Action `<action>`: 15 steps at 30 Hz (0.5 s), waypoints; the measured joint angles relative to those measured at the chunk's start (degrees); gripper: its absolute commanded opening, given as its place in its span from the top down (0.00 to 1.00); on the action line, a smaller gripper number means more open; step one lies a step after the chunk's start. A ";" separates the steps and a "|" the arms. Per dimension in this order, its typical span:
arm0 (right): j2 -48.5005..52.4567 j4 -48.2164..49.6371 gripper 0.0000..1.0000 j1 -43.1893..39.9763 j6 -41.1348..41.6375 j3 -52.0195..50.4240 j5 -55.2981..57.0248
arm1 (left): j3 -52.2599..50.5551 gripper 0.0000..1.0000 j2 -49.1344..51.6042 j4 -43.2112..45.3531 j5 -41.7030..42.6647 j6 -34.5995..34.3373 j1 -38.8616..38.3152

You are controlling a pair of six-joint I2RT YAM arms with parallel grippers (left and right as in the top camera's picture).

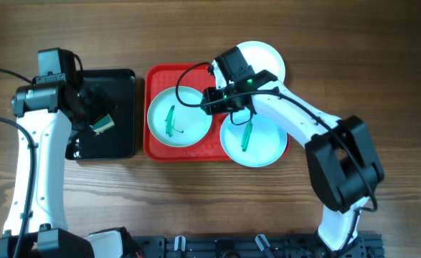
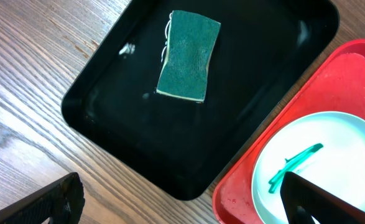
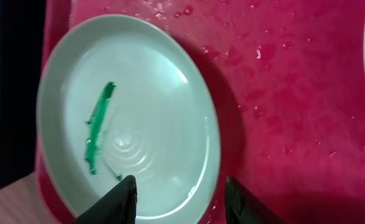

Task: Clean dirty plates on tray and stack at the side

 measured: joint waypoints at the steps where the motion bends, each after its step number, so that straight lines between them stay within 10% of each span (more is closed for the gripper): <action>1: 0.44 0.20 0.70 0.00 0.04 0.00 0.35 | 0.00 0.02 0.00 0.11 0.00 0.00 0.00; 15: 5.01 2.21 0.88 4.50 0.83 0.00 11.37 | 0.00 0.05 4.94 0.66 0.00 -0.17 0.00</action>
